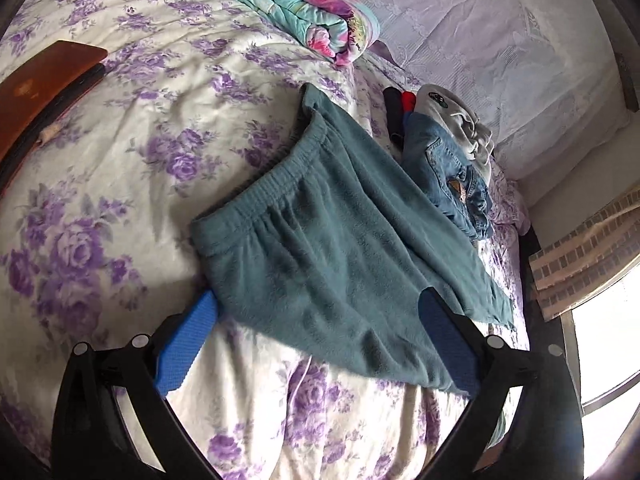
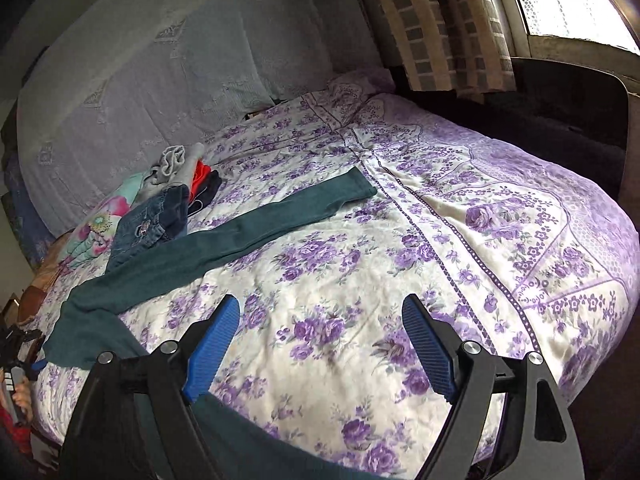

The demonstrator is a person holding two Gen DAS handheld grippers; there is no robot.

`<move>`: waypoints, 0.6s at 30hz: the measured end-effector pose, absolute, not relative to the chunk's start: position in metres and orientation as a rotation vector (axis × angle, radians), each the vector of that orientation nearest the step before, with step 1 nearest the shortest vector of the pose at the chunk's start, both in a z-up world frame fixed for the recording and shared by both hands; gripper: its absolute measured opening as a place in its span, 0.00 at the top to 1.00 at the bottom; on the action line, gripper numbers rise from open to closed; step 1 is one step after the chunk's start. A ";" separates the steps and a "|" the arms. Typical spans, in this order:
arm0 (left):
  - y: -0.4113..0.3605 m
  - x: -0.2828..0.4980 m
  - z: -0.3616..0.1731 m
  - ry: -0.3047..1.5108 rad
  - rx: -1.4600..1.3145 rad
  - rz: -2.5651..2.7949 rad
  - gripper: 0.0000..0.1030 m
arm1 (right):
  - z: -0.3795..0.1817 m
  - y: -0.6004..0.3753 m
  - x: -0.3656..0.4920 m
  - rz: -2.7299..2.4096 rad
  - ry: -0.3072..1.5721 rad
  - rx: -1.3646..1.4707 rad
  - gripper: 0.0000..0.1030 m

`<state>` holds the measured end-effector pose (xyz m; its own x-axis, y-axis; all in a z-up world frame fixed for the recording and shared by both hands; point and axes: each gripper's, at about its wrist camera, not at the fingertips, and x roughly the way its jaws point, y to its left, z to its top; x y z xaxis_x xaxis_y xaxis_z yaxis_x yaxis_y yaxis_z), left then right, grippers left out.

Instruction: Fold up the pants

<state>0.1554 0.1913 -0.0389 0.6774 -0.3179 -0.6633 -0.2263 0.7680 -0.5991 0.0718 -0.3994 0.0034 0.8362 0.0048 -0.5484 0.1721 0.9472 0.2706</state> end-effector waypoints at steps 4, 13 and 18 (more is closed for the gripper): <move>0.200 0.163 -0.046 0.807 -0.713 0.002 0.64 | 0.012 -0.400 0.040 -0.085 0.543 0.285 0.19; 0.245 0.143 -0.067 0.702 -0.856 0.021 0.95 | -0.008 -0.407 0.008 -0.002 0.648 0.201 0.19; 0.246 0.141 -0.072 0.678 -0.868 0.011 0.94 | -0.046 -0.409 0.005 0.011 0.713 0.193 0.19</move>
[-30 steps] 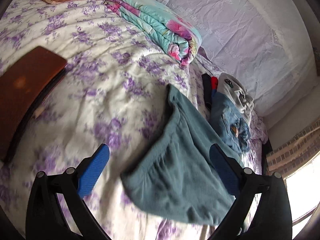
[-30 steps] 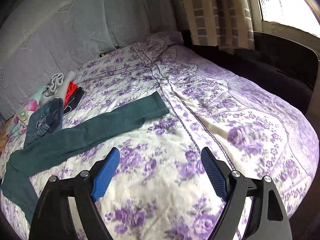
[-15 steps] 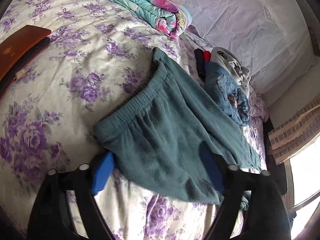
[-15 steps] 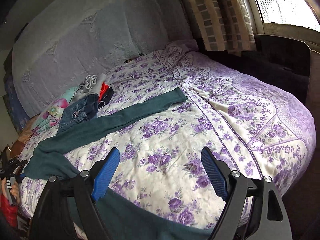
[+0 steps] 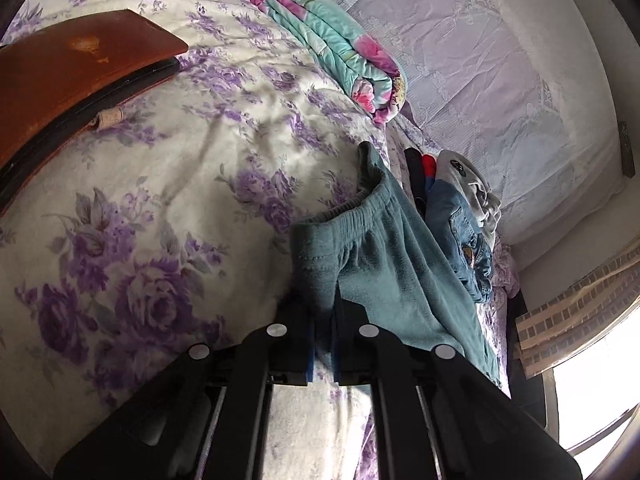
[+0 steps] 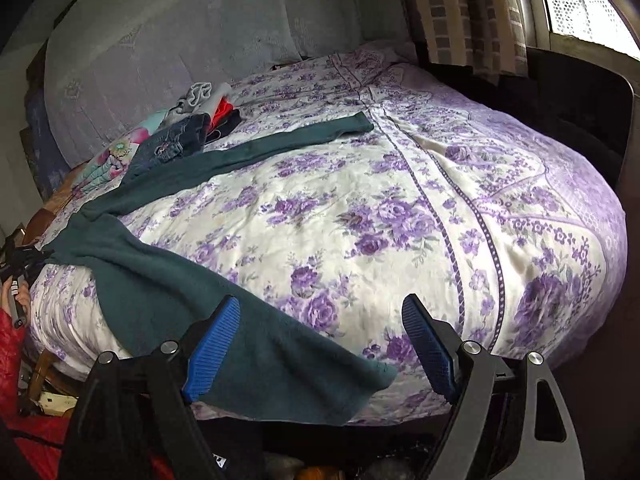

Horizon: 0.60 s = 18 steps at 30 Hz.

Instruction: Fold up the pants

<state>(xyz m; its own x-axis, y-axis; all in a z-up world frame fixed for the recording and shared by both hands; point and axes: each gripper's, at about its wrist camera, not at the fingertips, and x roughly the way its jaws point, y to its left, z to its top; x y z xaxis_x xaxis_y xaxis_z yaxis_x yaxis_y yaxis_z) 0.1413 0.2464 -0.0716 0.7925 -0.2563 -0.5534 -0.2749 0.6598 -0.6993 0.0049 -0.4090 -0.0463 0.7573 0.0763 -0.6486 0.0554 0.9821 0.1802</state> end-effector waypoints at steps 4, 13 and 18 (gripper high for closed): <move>0.248 0.142 -0.071 0.678 -0.865 0.004 0.94 | -0.073 -0.408 0.000 0.007 0.740 0.118 0.19; 0.244 0.142 -0.067 0.686 -0.841 0.006 0.94 | -0.074 -0.408 -0.008 0.086 0.732 0.079 0.88; 0.228 0.139 -0.045 0.670 -0.771 -0.012 0.95 | -0.022 -0.417 0.016 0.009 0.638 0.041 0.88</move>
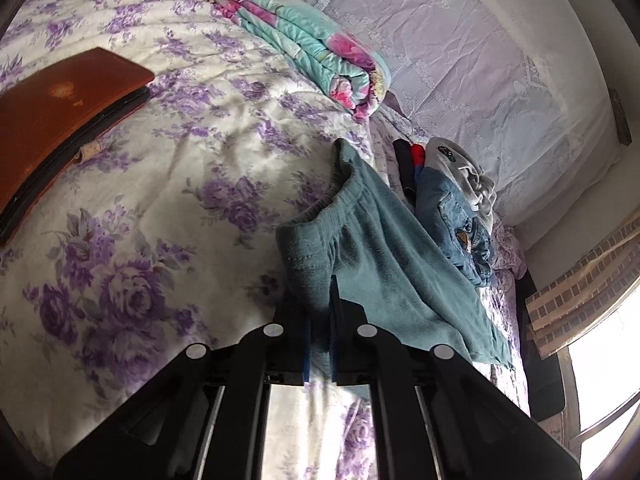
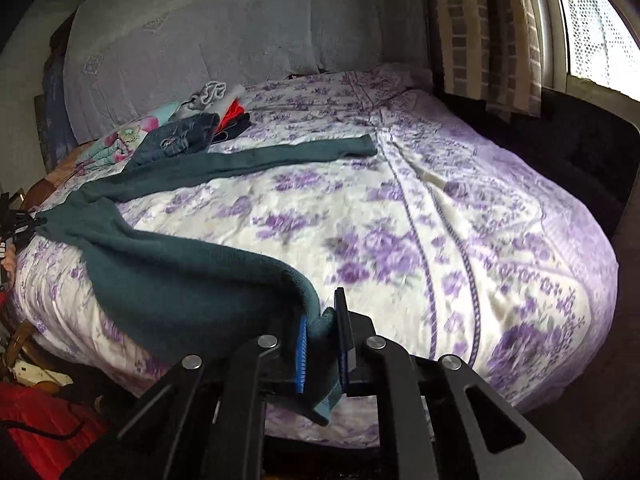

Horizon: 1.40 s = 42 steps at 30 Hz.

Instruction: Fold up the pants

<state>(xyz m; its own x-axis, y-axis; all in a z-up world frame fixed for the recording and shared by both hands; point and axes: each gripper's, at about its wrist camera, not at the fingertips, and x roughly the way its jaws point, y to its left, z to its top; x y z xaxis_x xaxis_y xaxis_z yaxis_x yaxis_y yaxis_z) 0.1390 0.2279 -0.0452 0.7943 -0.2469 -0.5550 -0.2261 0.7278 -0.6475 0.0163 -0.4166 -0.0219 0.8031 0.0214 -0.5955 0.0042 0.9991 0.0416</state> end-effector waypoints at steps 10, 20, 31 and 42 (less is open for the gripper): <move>0.200 0.114 -0.019 0.624 -0.707 -0.035 0.95 | 0.011 -0.452 0.175 -0.174 0.776 -0.086 0.57; 0.215 0.105 -0.066 0.689 -0.805 -0.055 0.95 | -0.005 -0.467 0.089 -0.044 0.734 0.294 0.57; 0.212 0.109 -0.068 0.687 -0.819 -0.038 0.95 | -0.048 -0.473 0.132 -0.039 0.742 0.569 0.65; 0.230 0.075 -0.034 0.634 -0.859 -0.041 0.97 | -0.010 -0.481 0.062 -0.114 0.620 0.462 0.98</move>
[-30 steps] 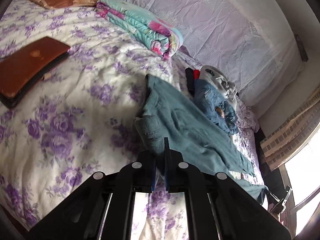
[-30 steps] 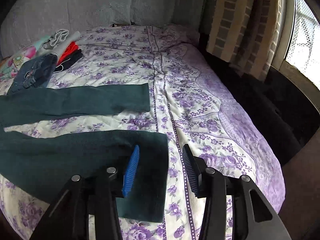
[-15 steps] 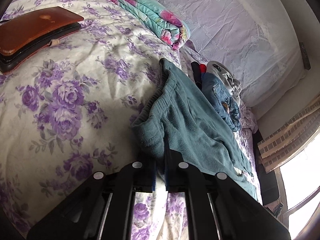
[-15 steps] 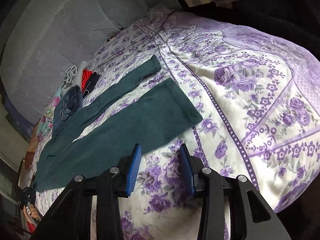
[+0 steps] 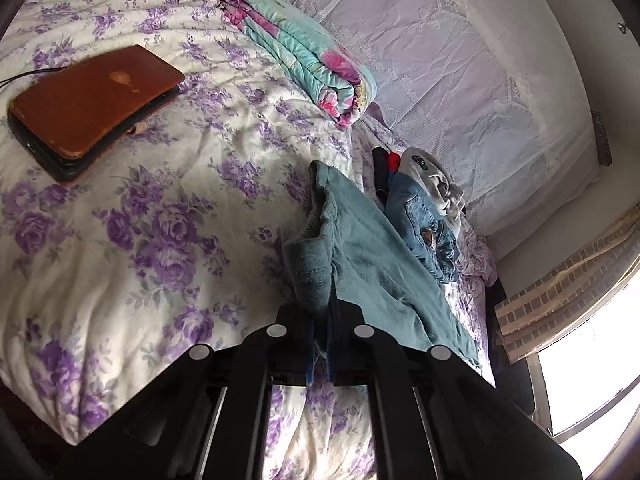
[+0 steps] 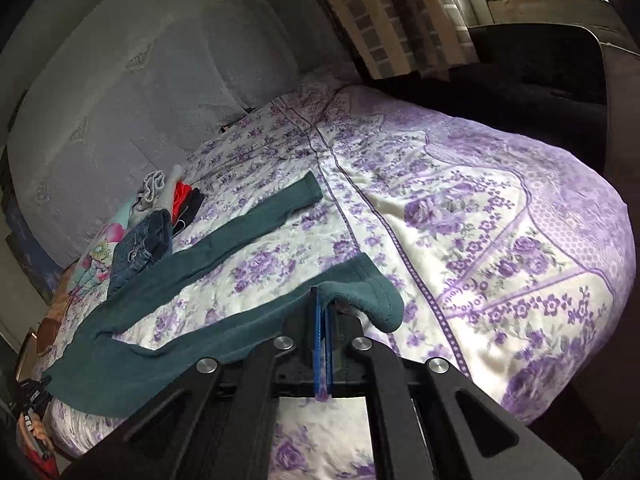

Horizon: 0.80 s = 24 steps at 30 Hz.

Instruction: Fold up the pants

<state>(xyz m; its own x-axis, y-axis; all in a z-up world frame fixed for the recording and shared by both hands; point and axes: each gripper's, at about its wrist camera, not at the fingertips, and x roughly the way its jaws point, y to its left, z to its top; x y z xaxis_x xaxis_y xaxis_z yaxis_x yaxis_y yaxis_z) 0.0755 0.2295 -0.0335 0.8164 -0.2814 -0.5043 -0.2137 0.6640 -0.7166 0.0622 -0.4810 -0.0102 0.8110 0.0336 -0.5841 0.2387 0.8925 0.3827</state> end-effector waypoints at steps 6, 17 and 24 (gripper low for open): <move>0.226 0.071 -0.067 0.741 -0.837 -0.035 0.95 | -0.049 -0.485 0.065 -0.116 0.737 0.408 0.95; 0.173 0.059 0.015 0.620 -0.451 0.044 0.61 | 0.018 -0.420 0.053 -0.170 0.529 0.156 0.61; 0.129 0.139 -0.037 0.812 -0.347 0.017 0.44 | -0.047 -0.320 0.117 0.085 0.767 0.029 0.40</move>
<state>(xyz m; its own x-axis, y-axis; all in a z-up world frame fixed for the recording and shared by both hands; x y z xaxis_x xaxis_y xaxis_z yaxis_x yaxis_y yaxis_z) 0.1387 0.1286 -0.0374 0.6914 -0.1175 -0.7128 -0.1466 0.9433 -0.2977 0.1168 -0.3205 -0.0470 0.7170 0.0876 -0.6916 -0.0665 0.9961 0.0573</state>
